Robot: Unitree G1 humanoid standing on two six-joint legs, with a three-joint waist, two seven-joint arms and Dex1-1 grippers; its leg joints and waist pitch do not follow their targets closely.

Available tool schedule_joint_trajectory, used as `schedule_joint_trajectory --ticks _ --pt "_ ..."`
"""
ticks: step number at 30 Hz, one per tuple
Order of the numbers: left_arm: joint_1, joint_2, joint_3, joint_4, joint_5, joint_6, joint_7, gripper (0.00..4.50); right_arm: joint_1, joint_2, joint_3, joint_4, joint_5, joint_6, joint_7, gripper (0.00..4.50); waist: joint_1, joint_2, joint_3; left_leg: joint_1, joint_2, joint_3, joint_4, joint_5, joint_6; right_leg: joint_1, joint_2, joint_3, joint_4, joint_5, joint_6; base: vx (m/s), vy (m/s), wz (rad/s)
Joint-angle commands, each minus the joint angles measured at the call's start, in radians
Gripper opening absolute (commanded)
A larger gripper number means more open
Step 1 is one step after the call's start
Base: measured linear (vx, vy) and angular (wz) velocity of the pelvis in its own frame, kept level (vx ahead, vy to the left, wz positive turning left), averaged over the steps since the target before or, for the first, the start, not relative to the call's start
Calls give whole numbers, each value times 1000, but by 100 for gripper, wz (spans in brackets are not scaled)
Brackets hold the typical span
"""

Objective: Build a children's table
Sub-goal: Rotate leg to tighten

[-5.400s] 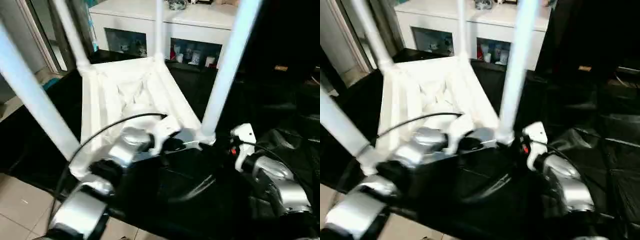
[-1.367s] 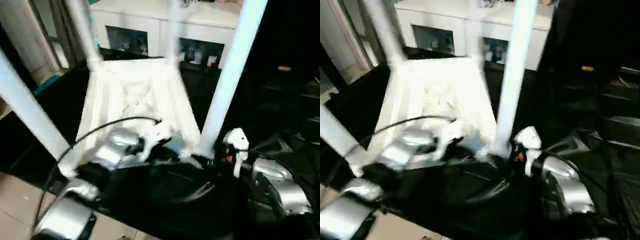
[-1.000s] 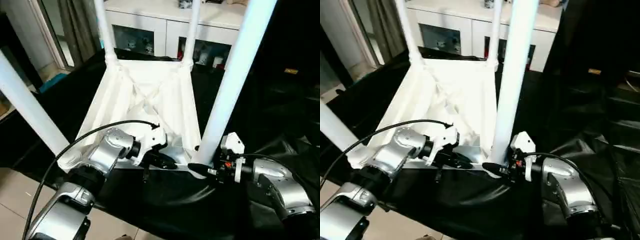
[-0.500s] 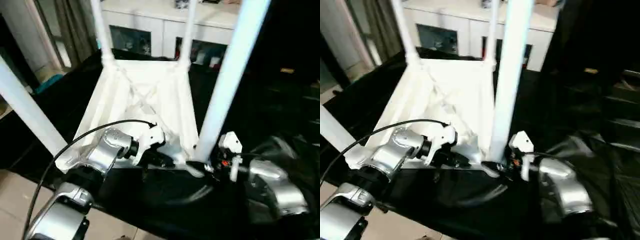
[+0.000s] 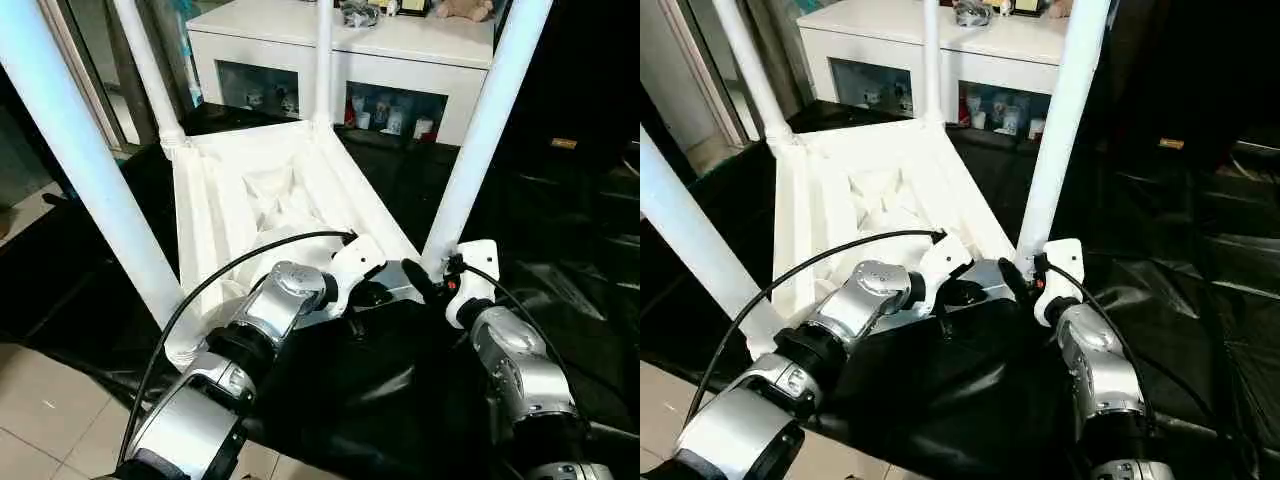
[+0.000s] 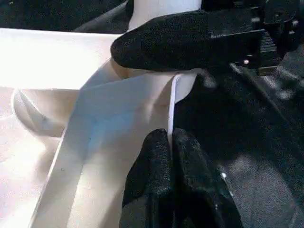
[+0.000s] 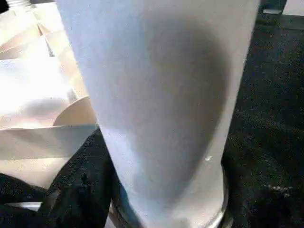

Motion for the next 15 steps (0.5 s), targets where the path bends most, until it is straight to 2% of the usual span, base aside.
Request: schedule_joint_trajectory --ticks 1,2,4,6,8,11,12,15 --pt "5 -12 -21 50 26 15 29 0 16 53 106 -21 9 11 94 341 -2 -14 -37 5 68 -38 -78 -256 40 24 -92 55 -91 -293 -177 0 0 0" --pt "6 -2 -24 49 23 9 6 0 17 44 104 -30 18 17 114 370 -2 -15 -36 4 67 -38 -78 -252 43 25 -91 55 -90 -286 -180 0 0 0" --pt "12 15 -34 40 21 0 -39 0 18 14 115 -38 15 20 157 370 -1 -16 -35 3 67 -39 -79 -257 48 26 -93 54 -92 -309 -176 0 0 0" --pt "29 53 -53 13 13 -7 -137 0 27 -53 141 -54 8 2 255 370 1 -15 -36 2 68 -40 -79 -247 54 29 -93 53 -92 -309 -170 0 0 0" --pt "50 99 -69 -18 2 -34 -246 0 45 -128 158 -87 27 -12 386 370 0 -17 -38 -1 69 -38 -77 -228 66 32 -93 54 -88 -268 -180 0 0 0" --pt "66 138 -78 -42 -11 -59 -327 0 58 -177 158 -115 53 -10 472 370 0 -18 -40 -2 69 -34 -71 -189 91 34 -91 54 -79 -188 -210 0 0 0" --pt "72 151 -81 -51 -16 -75 -354 0 61 -189 155 -123 63 -6 495 370 3 -18 -43 -4 69 -35 -68 -167 100 39 -93 53 -73 -156 -221 0 0 0" --pt "99 212 -82 -107 -56 -67 -484 0 74 -242 144 -153 99 8 593 370 9 -16 -46 -4 74 -31 -64 -122 120 35 -86 50 -58 -55 -253 0 0 0"
